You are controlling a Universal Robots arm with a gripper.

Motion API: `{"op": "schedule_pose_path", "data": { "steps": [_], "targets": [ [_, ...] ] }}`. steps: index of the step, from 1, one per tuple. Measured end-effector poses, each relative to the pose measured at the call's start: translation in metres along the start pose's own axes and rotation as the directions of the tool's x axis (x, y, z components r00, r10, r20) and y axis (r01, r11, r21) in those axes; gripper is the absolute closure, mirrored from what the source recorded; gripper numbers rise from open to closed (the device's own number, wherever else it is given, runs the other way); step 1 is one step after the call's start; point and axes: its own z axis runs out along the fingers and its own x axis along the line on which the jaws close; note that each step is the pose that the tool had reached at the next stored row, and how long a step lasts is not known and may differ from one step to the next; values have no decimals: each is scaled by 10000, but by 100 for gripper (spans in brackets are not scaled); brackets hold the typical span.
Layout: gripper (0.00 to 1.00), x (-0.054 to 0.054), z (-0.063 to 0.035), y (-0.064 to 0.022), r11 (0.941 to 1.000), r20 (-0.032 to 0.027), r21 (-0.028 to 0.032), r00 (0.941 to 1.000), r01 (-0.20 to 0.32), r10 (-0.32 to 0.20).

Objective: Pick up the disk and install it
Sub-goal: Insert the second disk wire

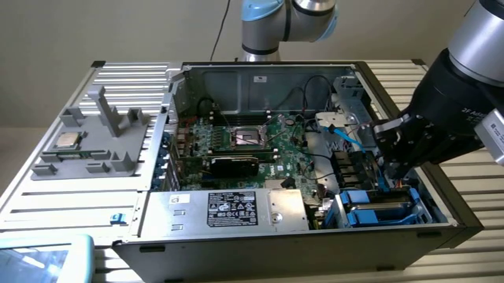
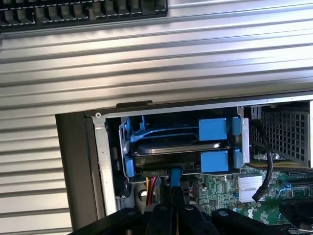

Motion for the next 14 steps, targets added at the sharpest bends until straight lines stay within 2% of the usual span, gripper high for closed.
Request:
{"op": "schedule_pose_path", "data": {
  "steps": [5,6,7,8,10,12,14],
  "targets": [
    [89,-25,37,21,10000,-15,-3,10000,87,-87],
    [89,-25,49,22,9999,-15,-22,9999,102,-102],
    [89,-25,58,20,9999,-18,-66,9999,113,-113],
    [89,-25,64,18,9998,-29,-136,9999,121,-122],
    [89,-32,69,7,9994,-97,-311,9998,153,-156],
    [89,-35,74,8,9992,-128,-341,9997,203,-208],
    [89,-44,88,10,9991,-175,-342,9995,246,-252]
  ]
}}
